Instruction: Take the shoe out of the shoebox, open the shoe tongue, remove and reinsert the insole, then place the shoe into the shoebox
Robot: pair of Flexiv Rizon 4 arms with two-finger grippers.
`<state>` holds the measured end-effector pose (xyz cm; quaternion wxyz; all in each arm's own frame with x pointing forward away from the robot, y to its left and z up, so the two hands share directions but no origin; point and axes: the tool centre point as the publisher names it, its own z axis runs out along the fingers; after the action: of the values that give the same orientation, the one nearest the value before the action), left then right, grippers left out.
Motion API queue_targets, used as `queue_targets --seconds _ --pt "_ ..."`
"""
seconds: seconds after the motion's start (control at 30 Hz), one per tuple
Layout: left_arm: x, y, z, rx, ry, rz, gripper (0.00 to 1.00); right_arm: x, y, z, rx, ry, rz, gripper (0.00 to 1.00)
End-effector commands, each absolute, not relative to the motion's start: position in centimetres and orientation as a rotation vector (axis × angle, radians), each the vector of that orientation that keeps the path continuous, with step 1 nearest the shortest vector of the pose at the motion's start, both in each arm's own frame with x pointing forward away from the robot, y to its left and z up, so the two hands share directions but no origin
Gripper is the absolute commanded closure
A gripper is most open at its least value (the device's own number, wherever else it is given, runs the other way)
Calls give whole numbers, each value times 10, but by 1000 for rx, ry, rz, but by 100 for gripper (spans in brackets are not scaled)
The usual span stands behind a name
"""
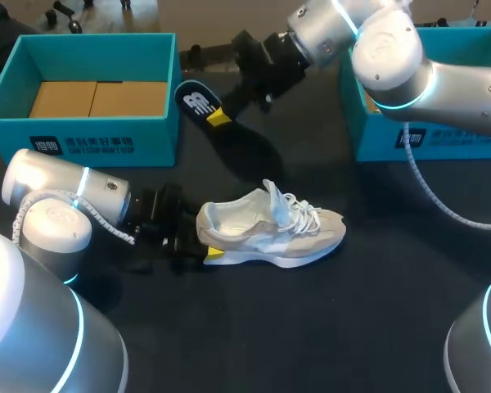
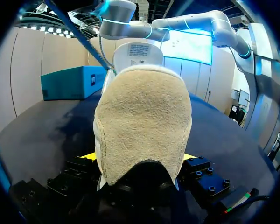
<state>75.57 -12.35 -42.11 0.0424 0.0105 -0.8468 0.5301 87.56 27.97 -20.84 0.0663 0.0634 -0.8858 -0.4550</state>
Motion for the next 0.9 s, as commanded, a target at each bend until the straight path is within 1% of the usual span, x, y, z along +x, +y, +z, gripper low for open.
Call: queue_targets --seconds 0.03,0.3,0.4,0.9 --pt "756 -124 -421 32 -2592 1617 100 872 275 -198 18 -2870 -1510 100" --pt "756 -124 -421 32 -2592 1617 100 882 275 -180 -37 -2808 -1693 100" --pt "756 -124 -421 32 -2592 1617 100 886 271 -171 -144 -2769 -1811 100" --pt "756 -124 -421 32 -2592 1617 100 886 271 -171 -144 -2769 -1811 100"
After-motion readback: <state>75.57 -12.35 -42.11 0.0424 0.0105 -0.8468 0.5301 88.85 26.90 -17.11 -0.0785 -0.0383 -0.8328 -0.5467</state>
